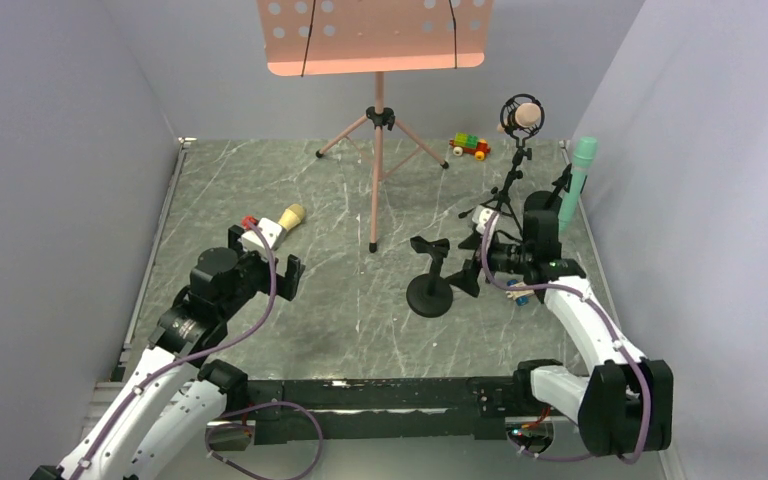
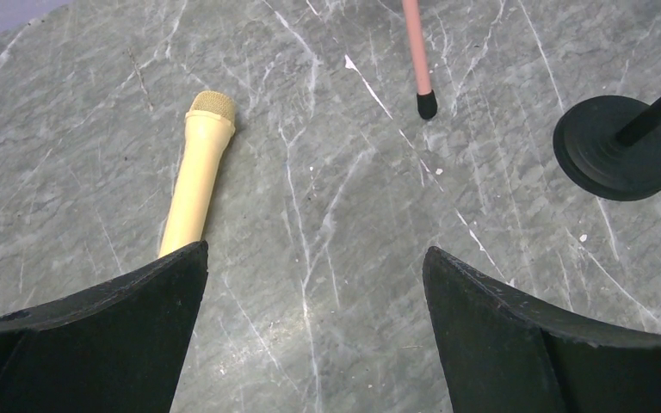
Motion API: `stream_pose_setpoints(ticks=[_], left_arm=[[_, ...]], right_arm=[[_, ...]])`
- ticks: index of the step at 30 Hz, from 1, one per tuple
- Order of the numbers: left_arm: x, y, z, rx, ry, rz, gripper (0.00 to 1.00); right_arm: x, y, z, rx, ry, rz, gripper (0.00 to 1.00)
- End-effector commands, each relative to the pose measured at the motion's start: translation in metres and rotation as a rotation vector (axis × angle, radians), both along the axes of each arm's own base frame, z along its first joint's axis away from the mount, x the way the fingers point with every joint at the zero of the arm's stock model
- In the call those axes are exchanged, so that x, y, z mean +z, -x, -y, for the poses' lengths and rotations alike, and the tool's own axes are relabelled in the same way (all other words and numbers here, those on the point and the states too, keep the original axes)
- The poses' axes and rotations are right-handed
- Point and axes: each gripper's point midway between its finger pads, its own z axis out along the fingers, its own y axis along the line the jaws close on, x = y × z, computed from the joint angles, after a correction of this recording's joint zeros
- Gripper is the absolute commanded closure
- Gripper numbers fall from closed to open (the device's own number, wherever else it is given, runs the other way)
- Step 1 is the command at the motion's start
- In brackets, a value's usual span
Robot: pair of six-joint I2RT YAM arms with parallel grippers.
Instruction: Attach the microphones to the stand
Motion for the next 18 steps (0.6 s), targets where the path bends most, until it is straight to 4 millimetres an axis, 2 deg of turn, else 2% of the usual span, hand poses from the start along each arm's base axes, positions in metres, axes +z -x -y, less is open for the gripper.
stream_pose_setpoints(ticks=[1, 4, 6, 9, 13, 18], left_arm=[[0.011, -0.002, 0.001, -0.004, 0.015, 0.042, 0.01], [0.012, -0.001, 0.001, -0.005, 0.020, 0.051, 0.01], [0.013, -0.001, 0.001, -0.007, 0.022, 0.053, 0.01], [0.012, -0.001, 0.003, -0.015, 0.021, 0.047, 0.01], [0.011, -0.001, 0.002, -0.012, 0.017, 0.041, 0.01], [0.011, -0.002, 0.001, -0.008, 0.018, 0.045, 0.01]], right_arm=[[-0.006, 0.004, -0.011, -0.047, -0.136, -0.102, 0.03], [0.005, 0.000, -0.005, -0.103, -0.132, 0.005, 0.03], [0.003, -0.004, -0.004, -0.139, -0.139, -0.024, 0.04], [0.000, -0.005, -0.014, -0.151, -0.170, -0.011, 0.05], [-0.002, 0.000, -0.039, -0.089, -0.176, 0.000, 0.06], [-0.001, -0.002, -0.044, -0.080, -0.186, 0.020, 0.15]])
